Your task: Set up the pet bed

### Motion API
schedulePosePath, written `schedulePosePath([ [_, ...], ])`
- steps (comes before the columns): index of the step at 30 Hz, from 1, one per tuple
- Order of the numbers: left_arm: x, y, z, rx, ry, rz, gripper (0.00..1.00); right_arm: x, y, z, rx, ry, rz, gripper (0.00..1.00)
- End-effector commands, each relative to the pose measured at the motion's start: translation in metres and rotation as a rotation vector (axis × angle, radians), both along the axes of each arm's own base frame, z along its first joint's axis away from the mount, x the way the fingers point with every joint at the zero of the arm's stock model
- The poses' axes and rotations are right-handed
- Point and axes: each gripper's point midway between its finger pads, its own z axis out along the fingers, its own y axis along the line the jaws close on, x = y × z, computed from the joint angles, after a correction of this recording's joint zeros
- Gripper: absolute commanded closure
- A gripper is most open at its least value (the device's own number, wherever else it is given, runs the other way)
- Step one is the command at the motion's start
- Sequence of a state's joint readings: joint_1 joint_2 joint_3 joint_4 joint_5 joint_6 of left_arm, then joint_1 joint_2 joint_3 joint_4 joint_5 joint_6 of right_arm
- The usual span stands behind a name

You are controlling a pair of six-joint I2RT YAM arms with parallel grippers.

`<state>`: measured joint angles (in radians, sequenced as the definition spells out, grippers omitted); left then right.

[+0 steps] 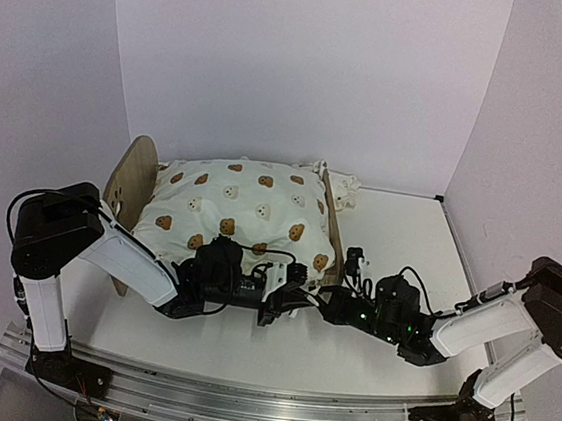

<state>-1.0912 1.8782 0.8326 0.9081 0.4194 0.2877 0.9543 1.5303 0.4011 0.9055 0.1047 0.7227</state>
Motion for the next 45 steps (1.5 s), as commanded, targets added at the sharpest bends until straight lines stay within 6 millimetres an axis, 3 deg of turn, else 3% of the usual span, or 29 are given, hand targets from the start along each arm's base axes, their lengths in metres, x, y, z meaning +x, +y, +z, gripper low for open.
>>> schedulePosePath([
  [1,0.004,-0.002,0.037,-0.074,0.021,-0.006,1.00,0.008,0.006,0.026,0.081,-0.045,-0.030,0.94],
  [10,0.007,-0.002,0.055,-0.111,0.167,-0.016,1.00,0.013,0.027,0.012,0.135,-0.006,-0.014,0.95],
  [18,0.014,0.003,0.034,-0.050,0.247,0.011,1.00,0.003,0.044,-0.002,0.151,0.047,0.043,0.95],
  [24,0.011,0.008,0.028,-0.010,0.232,-0.013,0.99,-0.002,0.041,-0.007,0.140,0.052,0.043,0.95],
  [26,0.010,0.014,0.025,0.022,0.213,-0.037,0.92,-0.002,0.035,-0.010,0.126,0.049,0.021,0.96],
  [30,0.007,0.032,0.017,0.103,0.138,-0.092,0.67,-0.001,0.021,-0.019,0.090,0.048,-0.024,0.97],
  [36,-0.024,0.060,0.010,0.177,-0.022,-0.250,0.46,-0.001,0.023,-0.024,0.069,0.049,-0.011,0.97],
  [39,-0.030,0.070,0.004,0.204,-0.063,-0.275,0.43,-0.001,0.022,-0.022,0.064,0.042,-0.012,0.97],
  [45,-0.002,0.058,-0.001,0.228,0.000,-0.139,0.53,-0.012,0.015,-0.027,0.003,0.090,0.012,0.98],
])
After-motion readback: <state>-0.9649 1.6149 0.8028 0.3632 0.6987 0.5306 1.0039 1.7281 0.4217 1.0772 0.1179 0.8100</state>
